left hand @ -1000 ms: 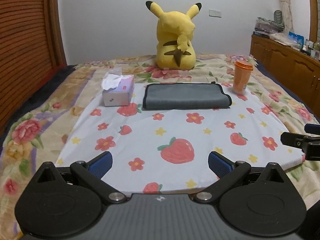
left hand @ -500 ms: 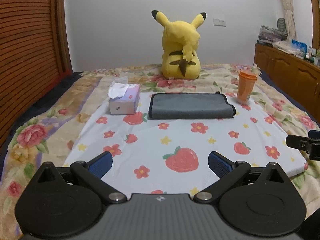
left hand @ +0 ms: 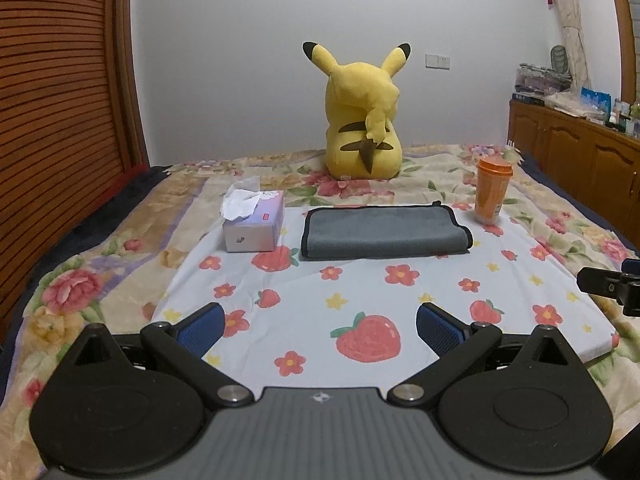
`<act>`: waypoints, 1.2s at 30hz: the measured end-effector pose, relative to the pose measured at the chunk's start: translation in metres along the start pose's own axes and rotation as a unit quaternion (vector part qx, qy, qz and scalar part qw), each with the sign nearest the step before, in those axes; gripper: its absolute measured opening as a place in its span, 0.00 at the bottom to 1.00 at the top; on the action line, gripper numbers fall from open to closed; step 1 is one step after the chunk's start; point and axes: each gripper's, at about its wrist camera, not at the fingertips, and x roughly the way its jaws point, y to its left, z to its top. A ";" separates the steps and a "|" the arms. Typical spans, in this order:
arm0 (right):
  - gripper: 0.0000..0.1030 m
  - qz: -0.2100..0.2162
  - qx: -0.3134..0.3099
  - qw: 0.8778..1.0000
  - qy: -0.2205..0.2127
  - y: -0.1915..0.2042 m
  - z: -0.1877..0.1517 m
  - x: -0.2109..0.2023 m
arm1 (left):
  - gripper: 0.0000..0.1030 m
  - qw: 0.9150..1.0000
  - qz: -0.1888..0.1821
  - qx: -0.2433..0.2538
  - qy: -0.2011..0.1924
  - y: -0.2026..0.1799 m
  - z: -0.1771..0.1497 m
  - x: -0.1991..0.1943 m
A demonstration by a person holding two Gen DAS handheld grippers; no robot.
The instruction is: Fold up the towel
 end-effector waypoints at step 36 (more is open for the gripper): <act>1.00 -0.013 -0.001 0.998 -0.059 -0.006 0.001 -0.016 | 0.97 0.999 0.000 -0.007 -0.048 -0.001 0.006 -0.014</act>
